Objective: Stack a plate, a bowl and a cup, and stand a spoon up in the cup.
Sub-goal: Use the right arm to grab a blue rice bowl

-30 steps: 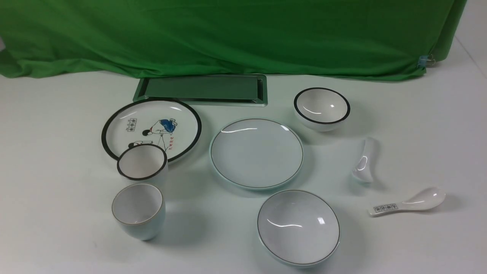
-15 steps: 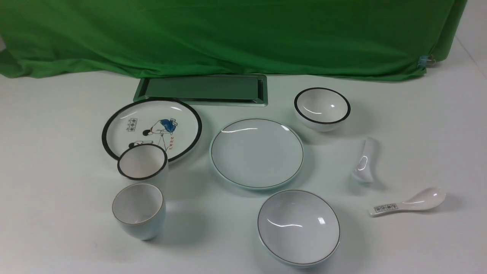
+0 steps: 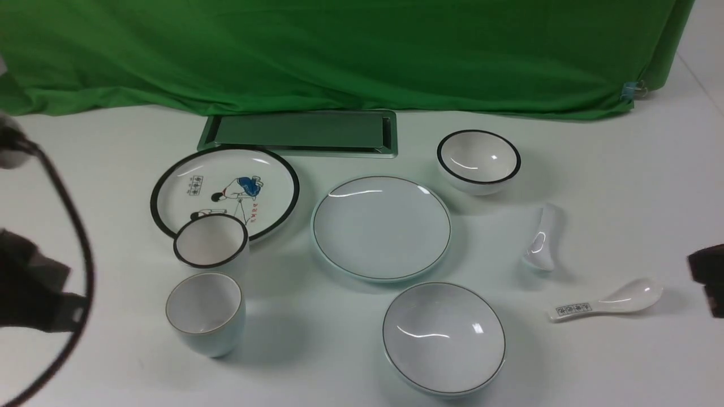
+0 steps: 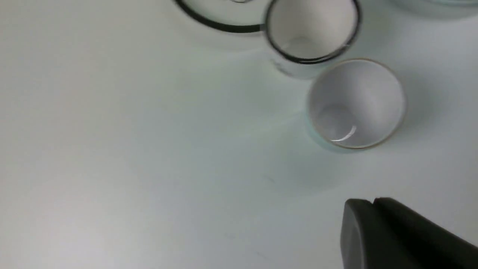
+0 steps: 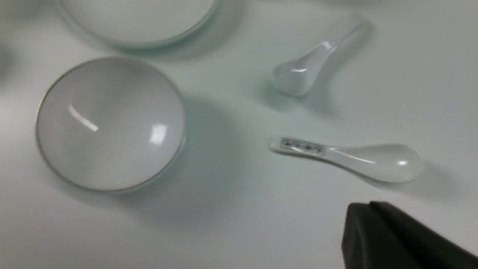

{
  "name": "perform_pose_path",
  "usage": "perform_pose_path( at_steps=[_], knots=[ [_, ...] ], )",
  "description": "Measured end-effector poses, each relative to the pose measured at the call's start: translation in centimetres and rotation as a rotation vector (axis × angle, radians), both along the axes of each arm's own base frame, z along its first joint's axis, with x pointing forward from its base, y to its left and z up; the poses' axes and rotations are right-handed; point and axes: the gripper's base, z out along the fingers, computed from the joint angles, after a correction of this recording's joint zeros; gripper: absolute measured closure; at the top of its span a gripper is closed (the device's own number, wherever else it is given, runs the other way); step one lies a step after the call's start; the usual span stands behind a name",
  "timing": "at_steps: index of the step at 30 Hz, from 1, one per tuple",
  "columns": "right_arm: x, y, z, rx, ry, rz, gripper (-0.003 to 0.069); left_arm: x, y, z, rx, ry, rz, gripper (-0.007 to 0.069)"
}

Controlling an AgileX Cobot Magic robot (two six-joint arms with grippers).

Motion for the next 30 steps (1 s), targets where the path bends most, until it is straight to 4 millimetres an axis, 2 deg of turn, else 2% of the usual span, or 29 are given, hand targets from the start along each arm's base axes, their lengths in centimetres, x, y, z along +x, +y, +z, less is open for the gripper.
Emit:
perform_pose_path(
  at_steps=[4,5,8,10,11,12,13,14,15,16,19,21,23,24,27,29,30],
  knots=[
    [1.7,3.4,-1.7,-0.072,0.108,0.162,0.0645,1.1,-2.5,-1.3,0.018,0.063,-0.124,0.0653],
    [2.4,4.6,-2.7,-0.097,0.155,0.198,0.0642,1.5,-3.4,-1.7,0.024,0.077,-0.16,0.0653],
    [3.8,7.0,-4.1,-0.129,0.223,0.248,0.0603,2.3,-4.6,-2.7,0.029,0.116,-0.199,0.0653],
    [5.0,8.6,-5.3,-0.147,0.265,0.267,0.0536,2.7,-5.2,-3.3,0.012,0.139,-0.205,0.0653],
    [5.2,8.7,-5.4,-0.147,0.268,0.265,0.0527,2.7,-5.3,-3.3,0.009,0.141,-0.207,0.0653],
    [6.2,9.8,-6.1,-0.146,0.278,0.265,0.0435,3.0,-5.5,-3.6,0.001,0.151,-0.206,0.0653],
    [6.9,10.4,-6.7,-0.145,0.28,0.264,0.0379,3.1,-5.6,-3.7,0.001,0.151,-0.207,0.0653],
    [6.9,10.5,-6.9,-0.148,0.287,0.265,0.0379,3.2,-5.6,-3.7,0.001,0.152,-0.207,0.0653],
    [8.0,11.2,-7.9,-0.147,0.285,0.26,0.0286,3.3,-5.7,-3.7,0.001,0.148,-0.209,0.0653],
    [8.7,11.7,-8.7,-0.145,0.287,0.252,0.024,3.3,-5.7,-3.7,-0.001,0.141,-0.209,0.0653],
    [9.8,12.4,-10.6,-0.147,0.293,0.242,0.02,3.5,-5.7,-3.6,-0.007,0.121,-0.21,0.0653],
    [10.3,12.6,-11.8,-0.151,0.302,0.236,0.0206,3.6,-5.8,-3.5,-0.013,0.101,-0.209,0.0653],
    [10.7,12.9,-13.0,-0.158,0.315,0.232,0.0244,3.8,-5.9,-3.4,-0.017,0.083,-0.211,0.0653],
    [10.8,12.9,-13.5,-0.159,0.323,0.227,0.0281,3.9,-5.9,-3.4,-0.021,0.067,-0.211,0.0653],
    [11.0,13.0,-14.2,-0.161,0.34,0.214,0.0455,4.1,-6.0,-3.2,-0.032,0.035,-0.209,0.0653],
    [11.2,13.3,-13.7,-0.142,0.341,0.203,0.0553,4.3,-6.0,-3.1,-0.034,0.015,-0.209,0.0653],
    [11.2,13.4,-13.1,-0.138,0.349,0.205,0.0569,4.3,-6.0,-3.1,-0.031,0.008,-0.209,0.0653]
  ],
)
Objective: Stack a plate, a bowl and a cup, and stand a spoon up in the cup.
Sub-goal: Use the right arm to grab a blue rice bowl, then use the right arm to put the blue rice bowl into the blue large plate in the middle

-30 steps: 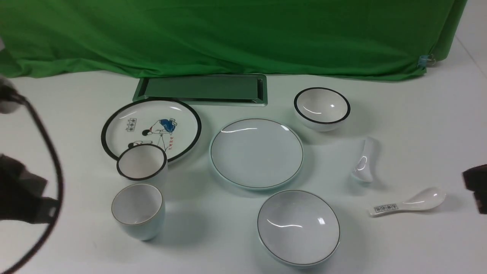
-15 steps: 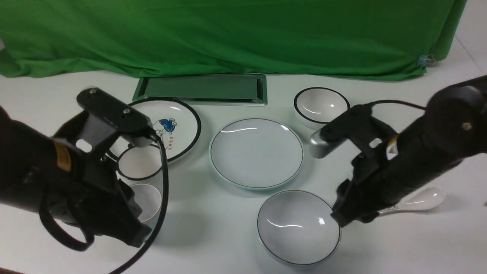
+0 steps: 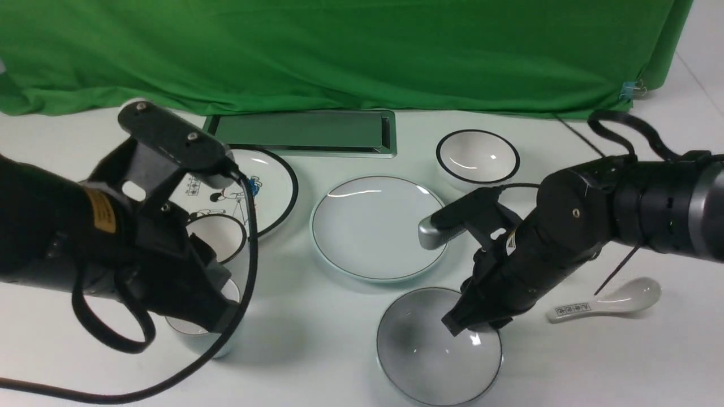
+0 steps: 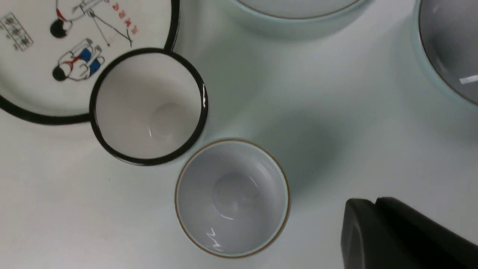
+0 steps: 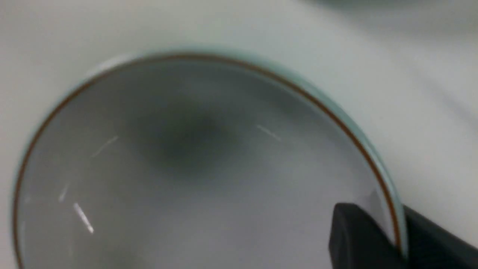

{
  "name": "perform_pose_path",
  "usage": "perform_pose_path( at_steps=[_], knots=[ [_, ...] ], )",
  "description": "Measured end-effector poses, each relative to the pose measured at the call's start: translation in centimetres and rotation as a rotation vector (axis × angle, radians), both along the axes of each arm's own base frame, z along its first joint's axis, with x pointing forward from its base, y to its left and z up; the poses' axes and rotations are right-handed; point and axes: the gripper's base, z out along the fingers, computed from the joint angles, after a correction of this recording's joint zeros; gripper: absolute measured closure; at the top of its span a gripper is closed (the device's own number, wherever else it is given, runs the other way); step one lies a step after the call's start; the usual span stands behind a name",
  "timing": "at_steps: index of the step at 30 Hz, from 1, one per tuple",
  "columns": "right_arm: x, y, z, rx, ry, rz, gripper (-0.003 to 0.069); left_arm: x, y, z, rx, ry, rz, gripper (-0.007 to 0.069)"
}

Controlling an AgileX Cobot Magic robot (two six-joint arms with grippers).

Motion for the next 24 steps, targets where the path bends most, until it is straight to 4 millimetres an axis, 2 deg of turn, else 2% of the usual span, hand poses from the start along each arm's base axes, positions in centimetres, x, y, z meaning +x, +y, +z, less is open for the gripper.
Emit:
perform_pose_path(
  at_steps=[1,3,4,5,8,9,11,12,13,15,18,21,24],
  knots=[
    [0.1,0.0,0.1,0.003,-0.005,0.0,0.0572,0.0,0.0,0.0,0.001,-0.002,0.0,0.0653],
    [0.6,0.4,1.9,-0.006,-0.01,0.024,0.059,0.1,0.1,0.0,0.012,-0.011,-0.002,0.0653],
    [0.6,0.4,1.9,-0.01,-0.005,0.026,0.059,0.1,0.1,0.0,0.013,-0.012,-0.002,0.0653],
    [1.3,0.7,3.6,-0.01,-0.024,0.051,0.059,0.1,0.1,0.0,0.021,-0.016,-0.005,0.0653],
    [2.8,1.6,6.7,0.036,-0.107,0.057,0.059,0.2,0.2,0.1,0.028,-0.027,-0.009,0.0653],
    [2.9,1.7,6.9,0.04,-0.114,0.057,0.059,0.2,0.2,0.1,0.028,-0.027,-0.009,0.0653],
    [4.5,2.7,9.1,0.083,-0.19,0.056,0.059,0.2,0.1,0.1,0.027,-0.037,-0.01,0.0653],
    [5.2,3.1,9.3,0.091,-0.204,0.056,0.059,0.2,0.1,0.1,0.026,-0.037,-0.01,0.0653],
    [5.3,3.2,9.3,0.092,-0.206,0.056,0.059,0.2,0.1,0.1,0.026,-0.038,-0.01,0.0653],
    [7.4,4.3,9.1,0.112,-0.222,0.032,0.059,0.3,0.2,0.1,0.028,-0.039,-0.011,0.0653],
    [9.0,4.7,7.9,0.117,-0.208,-0.007,0.059,0.3,0.2,0.1,0.029,-0.039,-0.011,0.0653],
    [11.7,4.9,4.5,0.107,-0.152,-0.085,0.059,0.3,0.2,0.1,0.029,-0.039,-0.011,0.0653],
    [12.6,4.7,2.7,0.094,-0.121,-0.119,0.059,0.3,0.2,0.1,0.03,-0.04,-0.011,0.0653]
  ],
)
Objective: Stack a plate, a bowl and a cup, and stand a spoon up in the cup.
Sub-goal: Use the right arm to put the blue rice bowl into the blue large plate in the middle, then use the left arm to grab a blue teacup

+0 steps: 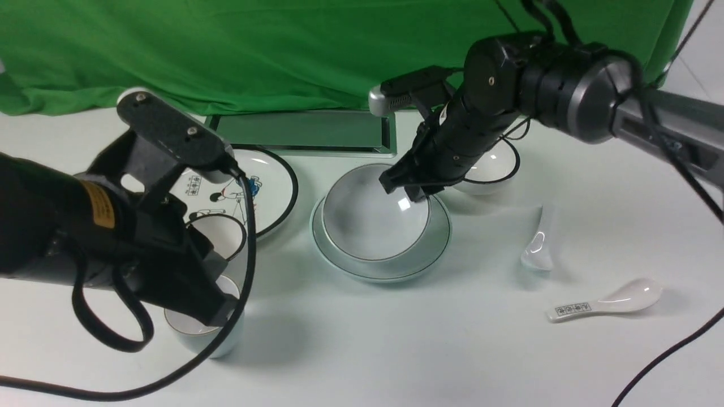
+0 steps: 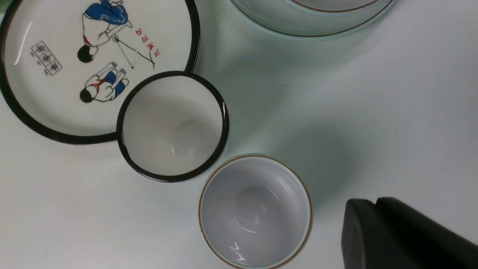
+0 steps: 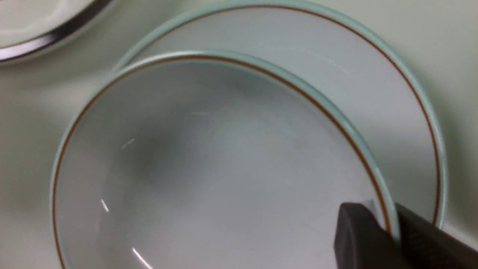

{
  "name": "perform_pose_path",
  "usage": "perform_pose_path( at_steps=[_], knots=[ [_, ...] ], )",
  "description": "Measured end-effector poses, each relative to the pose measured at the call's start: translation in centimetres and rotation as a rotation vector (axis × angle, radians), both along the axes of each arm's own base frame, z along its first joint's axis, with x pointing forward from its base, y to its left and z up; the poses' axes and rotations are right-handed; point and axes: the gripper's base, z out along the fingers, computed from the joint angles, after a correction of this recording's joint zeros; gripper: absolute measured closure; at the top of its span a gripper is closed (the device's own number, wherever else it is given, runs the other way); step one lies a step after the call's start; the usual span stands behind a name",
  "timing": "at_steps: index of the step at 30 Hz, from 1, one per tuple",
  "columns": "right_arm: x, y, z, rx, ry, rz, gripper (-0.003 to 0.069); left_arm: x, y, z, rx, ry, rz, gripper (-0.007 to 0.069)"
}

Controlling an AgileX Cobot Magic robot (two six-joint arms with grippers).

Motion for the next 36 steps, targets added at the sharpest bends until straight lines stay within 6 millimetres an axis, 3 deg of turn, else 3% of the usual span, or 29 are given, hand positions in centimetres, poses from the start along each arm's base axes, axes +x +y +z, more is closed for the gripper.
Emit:
perform_pose_path(
  at_steps=[2,8,14,15,17,19,21,27,31,33,36],
  knots=[
    [0.5,-0.2,-1.1,0.001,0.022,-0.027,0.059,0.0,0.0,0.0,0.002,-0.001,0.0,0.0653],
    [0.9,-0.3,-1.2,0.017,0.014,-0.05,0.0562,0.0,0.0,0.0,-0.008,0.003,0.014,0.0652],
    [1.0,-0.7,-0.6,0.003,0.039,-0.055,0.0275,0.0,0.9,-0.3,0.004,0.049,0.17,0.0589],
    [1.0,-0.8,-0.5,0.002,0.04,-0.054,0.0266,0.0,0.9,-0.3,-0.003,0.057,0.183,0.0584],
    [0.8,-1.0,0.8,-0.021,0.059,-0.021,0.0186,-0.2,1.4,-0.5,0.03,0.09,0.243,0.0515],
    [0.3,-1.3,2.6,-0.046,0.077,0.018,0.0158,-0.4,1.7,-0.6,0.05,0.113,0.273,0.0443],
    [-0.7,-1.7,5.4,-0.068,0.089,0.069,0.0148,-0.5,1.8,-0.7,0.054,0.134,0.291,0.0326],
    [-3.7,-3.2,10.6,-0.069,0.056,0.108,0.0165,-0.3,2.1,-0.9,0.028,0.161,0.347,0.0138],
    [-5.7,-4.1,12.9,-0.062,0.019,0.128,0.0182,0.4,3.2,-2.2,0.021,0.185,0.414,0.0106],
    [-7.2,-4.8,14.3,-0.063,0.003,0.144,0.02,1.1,4.5,-4.1,0.015,0.221,0.479,0.0106],
    [-8.1,-5.3,14.7,-0.065,-0.001,0.147,0.0215,1.8,5.2,-5.9,-0.002,0.249,0.518,0.0113]
  ],
)
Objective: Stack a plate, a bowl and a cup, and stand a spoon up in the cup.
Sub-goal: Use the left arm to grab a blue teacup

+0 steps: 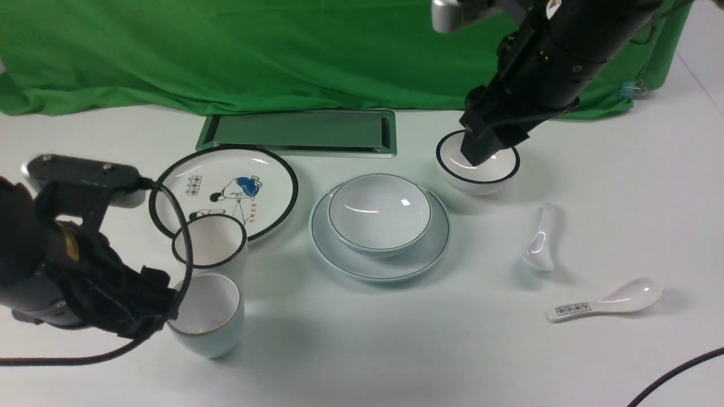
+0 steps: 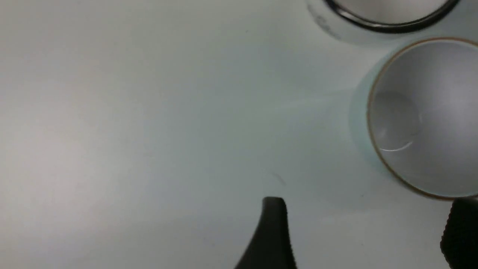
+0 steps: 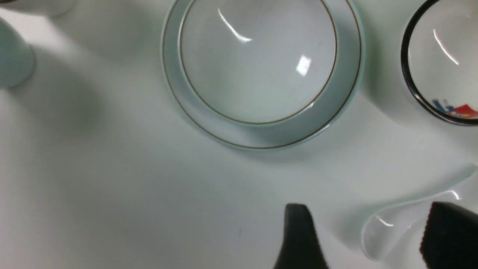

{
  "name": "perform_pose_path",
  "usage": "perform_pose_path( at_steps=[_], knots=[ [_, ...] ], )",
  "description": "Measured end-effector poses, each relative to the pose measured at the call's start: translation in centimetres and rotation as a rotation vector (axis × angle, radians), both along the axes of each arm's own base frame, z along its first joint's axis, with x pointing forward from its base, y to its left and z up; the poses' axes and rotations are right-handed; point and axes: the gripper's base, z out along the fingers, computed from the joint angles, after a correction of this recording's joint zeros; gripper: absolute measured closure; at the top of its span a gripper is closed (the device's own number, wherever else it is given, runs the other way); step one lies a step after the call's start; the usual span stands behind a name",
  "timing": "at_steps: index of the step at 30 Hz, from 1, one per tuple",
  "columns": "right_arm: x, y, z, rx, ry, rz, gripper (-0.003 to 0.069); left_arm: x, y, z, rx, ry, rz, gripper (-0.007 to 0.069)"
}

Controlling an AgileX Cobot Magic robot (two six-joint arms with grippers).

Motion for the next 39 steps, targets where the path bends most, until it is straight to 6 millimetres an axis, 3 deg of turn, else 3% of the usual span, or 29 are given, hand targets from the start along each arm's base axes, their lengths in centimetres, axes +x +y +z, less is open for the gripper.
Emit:
perform_pose_path(
  at_steps=[4,16,24,30,33,37,39],
  knots=[
    [-1.0,-0.6,-0.1,-0.019,0.009,0.011,0.0237,1.8,0.1,-2.2,-0.067,-0.004,0.042,0.0156],
    [-1.0,-0.6,-0.9,-0.034,0.024,0.017,0.0251,3.1,-0.5,-3.2,-0.122,-0.032,0.055,0.0333],
    [-0.9,-0.6,-0.9,-0.033,0.014,0.023,0.0276,3.4,-0.6,-3.2,-0.141,-0.06,0.057,0.0347],
    [-0.8,-0.5,-0.9,-0.032,0.001,0.033,0.0277,4.0,-1.2,-4.7,-0.163,0.001,0.019,0.0362],
    [-0.8,-0.5,-0.9,-0.033,0.001,0.034,0.0277,4.0,-1.3,-5.1,-0.154,0.033,0.001,0.0411],
    [-0.9,-0.6,-0.9,-0.04,0.015,0.035,0.0277,4.1,-1.4,-4.3,-0.142,0.056,-0.038,0.0599],
    [-1.0,-0.6,-0.9,-0.042,0.019,0.036,0.0277,4.1,-1.4,-3.6,-0.138,0.053,-0.059,0.0622]
  ],
)
